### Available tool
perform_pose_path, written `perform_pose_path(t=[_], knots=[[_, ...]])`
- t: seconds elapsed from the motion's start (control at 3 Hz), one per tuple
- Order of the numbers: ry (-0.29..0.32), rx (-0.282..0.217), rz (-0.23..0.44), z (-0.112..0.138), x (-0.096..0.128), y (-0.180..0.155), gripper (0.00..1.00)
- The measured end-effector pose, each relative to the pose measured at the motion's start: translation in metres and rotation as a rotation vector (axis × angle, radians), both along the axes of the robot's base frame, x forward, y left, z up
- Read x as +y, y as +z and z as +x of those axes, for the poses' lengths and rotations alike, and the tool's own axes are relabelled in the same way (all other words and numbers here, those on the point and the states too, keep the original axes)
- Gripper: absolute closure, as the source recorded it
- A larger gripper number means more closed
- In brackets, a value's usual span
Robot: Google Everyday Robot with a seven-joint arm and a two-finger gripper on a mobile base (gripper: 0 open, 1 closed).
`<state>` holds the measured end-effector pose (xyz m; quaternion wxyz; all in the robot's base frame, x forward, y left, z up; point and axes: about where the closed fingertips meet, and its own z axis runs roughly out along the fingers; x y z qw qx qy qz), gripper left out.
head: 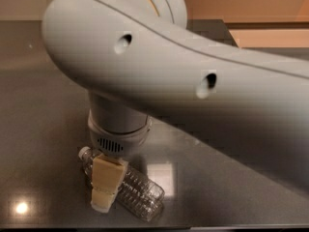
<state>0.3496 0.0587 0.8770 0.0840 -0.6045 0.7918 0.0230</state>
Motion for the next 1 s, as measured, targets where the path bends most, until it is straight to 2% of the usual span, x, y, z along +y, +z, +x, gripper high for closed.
perform_pose_path(t=[0.33,1.0], knots=[[0.014,0.025,-0.019,0.001,0.017,-0.015,0.00],[0.023,0.058,-0.057,-0.004,0.037,-0.039,0.00]])
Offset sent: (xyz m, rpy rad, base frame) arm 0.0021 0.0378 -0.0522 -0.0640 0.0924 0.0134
